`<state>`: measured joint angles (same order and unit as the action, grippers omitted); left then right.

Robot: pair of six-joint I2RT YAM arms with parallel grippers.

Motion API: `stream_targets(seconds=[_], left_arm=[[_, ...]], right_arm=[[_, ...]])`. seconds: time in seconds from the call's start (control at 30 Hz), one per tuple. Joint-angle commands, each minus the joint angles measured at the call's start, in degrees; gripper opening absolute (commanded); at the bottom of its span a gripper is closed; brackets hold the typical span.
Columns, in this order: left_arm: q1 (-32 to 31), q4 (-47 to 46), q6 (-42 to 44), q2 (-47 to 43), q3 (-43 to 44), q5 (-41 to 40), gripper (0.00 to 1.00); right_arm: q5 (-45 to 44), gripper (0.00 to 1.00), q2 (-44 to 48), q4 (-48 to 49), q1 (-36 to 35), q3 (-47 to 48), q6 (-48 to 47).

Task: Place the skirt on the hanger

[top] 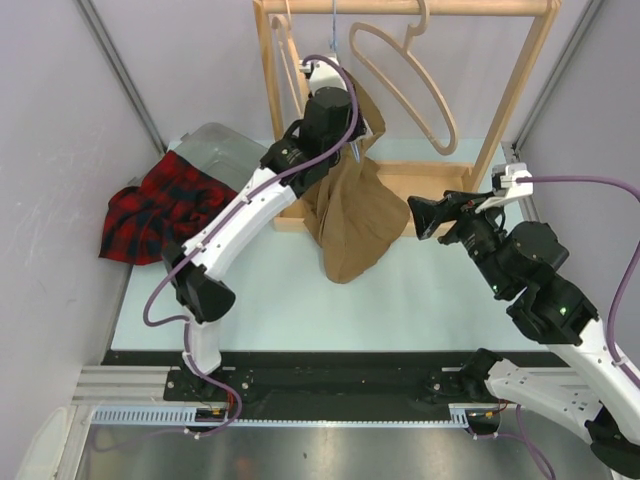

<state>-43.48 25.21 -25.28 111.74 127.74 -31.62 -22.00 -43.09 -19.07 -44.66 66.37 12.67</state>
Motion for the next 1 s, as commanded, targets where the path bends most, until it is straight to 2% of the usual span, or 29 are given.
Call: stream_targets(seconds=[0.0, 0.1, 0.2, 0.33, 0.37, 0.5, 0.57, 0.73, 0.83, 0.97], left_arm=[[0.2, -1.7, -1.4, -8.3, -3.0, 3.4, 0.58], [0.1, -3.7, 1.7, -12.9, -5.3, 7.5, 0.69], [0.1, -5.3, 4.1, -18.9, -9.3, 12.4, 0.75], [0.0, -6.6, 4.8, -28.8, -20.5, 13.3, 0.79], [0.1, -6.7, 4.8, -33.7, -23.0, 12.5, 0.80], [0.2, -4.8, 5.3, -44.2, -35.6, 1.1, 0.83], [0.4, -1.2, 4.5, -47.1, -41.9, -6.4, 0.83], [2.3, 5.8, -1.4, -54.0, -54.3, -14.9, 0.85], [7.3, 6.9, -7.2, -57.3, -63.0, -15.0, 0.85], [15.9, 3.1, -9.2, -59.4, -72.4, -8.6, 0.85]], right_arm=[[-0.9, 0.84, -0.7, 1.3, 0.0, 1.7, 1.3], [-1.6, 0.89, -1.4, 0.1, 0.1, 3.3, 1.3], [-2.5, 0.94, -1.5, -0.4, 0.1, 3.5, 1.0], [-2.9, 0.98, -1.6, -1.2, 0.3, 2.7, 1.0], [-2.7, 0.98, -1.5, -1.4, 0.3, 2.4, 1.1], [-2.0, 0.99, 0.1, -1.6, 0.4, -0.3, 2.3], [-1.6, 0.98, 1.1, -1.1, 0.4, -2.6, 3.3], [-1.4, 0.98, 1.4, -2.7, 0.4, -3.7, 4.9], [-1.5, 0.98, 0.6, -2.6, 0.4, -4.4, 5.4], [-0.2, 0.98, -2.2, -4.1, 0.4, -2.1, 6.8]])
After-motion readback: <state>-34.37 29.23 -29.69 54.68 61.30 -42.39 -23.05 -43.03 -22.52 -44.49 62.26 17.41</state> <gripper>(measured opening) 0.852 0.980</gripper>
